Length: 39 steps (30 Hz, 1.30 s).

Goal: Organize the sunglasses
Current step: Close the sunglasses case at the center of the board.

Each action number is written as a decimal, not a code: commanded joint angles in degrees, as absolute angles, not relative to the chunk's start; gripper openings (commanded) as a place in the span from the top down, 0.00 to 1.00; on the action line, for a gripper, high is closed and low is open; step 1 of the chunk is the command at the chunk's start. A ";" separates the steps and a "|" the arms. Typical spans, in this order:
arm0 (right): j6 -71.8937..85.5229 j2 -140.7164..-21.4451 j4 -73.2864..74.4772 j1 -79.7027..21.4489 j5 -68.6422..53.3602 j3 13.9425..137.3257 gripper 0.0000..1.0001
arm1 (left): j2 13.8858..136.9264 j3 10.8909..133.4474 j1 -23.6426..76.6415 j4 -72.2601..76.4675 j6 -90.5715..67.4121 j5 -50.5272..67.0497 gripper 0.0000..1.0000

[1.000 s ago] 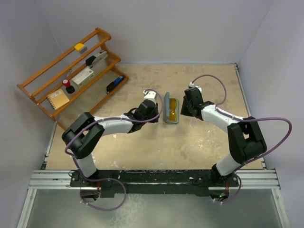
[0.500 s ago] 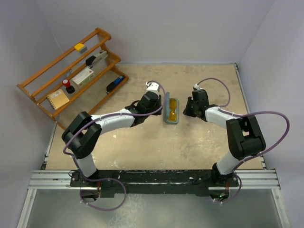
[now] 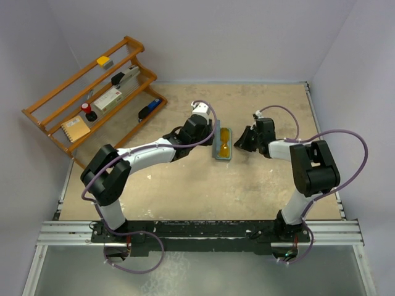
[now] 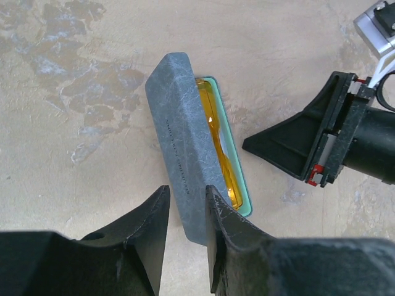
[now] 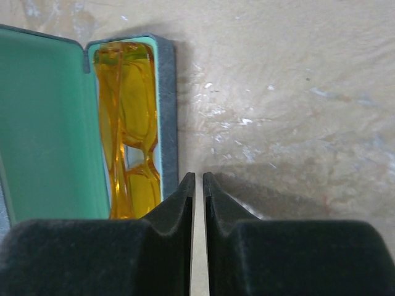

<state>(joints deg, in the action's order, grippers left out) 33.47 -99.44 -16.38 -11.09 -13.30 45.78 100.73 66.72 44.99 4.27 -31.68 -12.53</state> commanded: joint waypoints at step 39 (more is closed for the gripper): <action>32.68 -105.55 -18.04 -12.13 -17.53 47.09 0.91 | 106.61 71.08 44.63 8.73 -33.20 -8.14 0.74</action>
